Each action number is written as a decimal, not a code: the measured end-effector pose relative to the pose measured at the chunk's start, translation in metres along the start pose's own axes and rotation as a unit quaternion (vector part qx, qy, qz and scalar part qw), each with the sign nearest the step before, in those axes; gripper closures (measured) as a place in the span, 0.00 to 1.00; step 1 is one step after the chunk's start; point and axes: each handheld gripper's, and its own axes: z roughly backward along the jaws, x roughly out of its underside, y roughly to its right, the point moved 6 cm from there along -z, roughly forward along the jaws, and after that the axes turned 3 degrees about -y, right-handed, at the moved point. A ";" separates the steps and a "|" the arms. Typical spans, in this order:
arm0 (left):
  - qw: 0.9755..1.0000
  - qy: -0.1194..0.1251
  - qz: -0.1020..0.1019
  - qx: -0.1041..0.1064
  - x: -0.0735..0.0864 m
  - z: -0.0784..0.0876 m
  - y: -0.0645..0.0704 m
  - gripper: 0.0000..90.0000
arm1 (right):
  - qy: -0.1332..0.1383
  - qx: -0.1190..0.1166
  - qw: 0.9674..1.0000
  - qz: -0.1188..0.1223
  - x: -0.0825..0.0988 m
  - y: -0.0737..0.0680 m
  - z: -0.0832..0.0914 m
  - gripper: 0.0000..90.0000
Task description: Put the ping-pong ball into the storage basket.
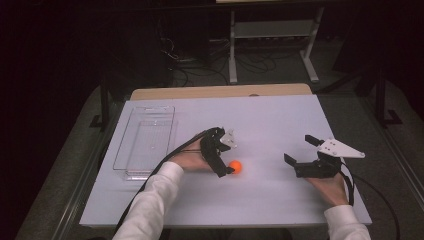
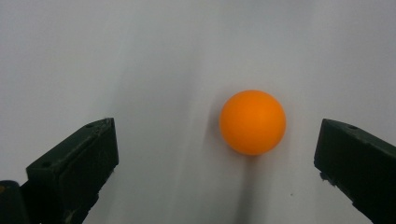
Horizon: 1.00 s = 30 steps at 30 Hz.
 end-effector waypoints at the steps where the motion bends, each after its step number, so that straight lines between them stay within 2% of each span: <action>1: 1.000 -0.001 0.000 0.002 -0.001 -0.001 0.001 0.00 | 0.000 0.000 1.000 0.000 0.000 0.000 0.000 0.00; 30: 1.000 -0.009 -0.007 0.025 -0.005 -0.030 0.011 0.00 | 0.001 -0.001 1.000 -0.002 0.000 0.000 0.000 0.00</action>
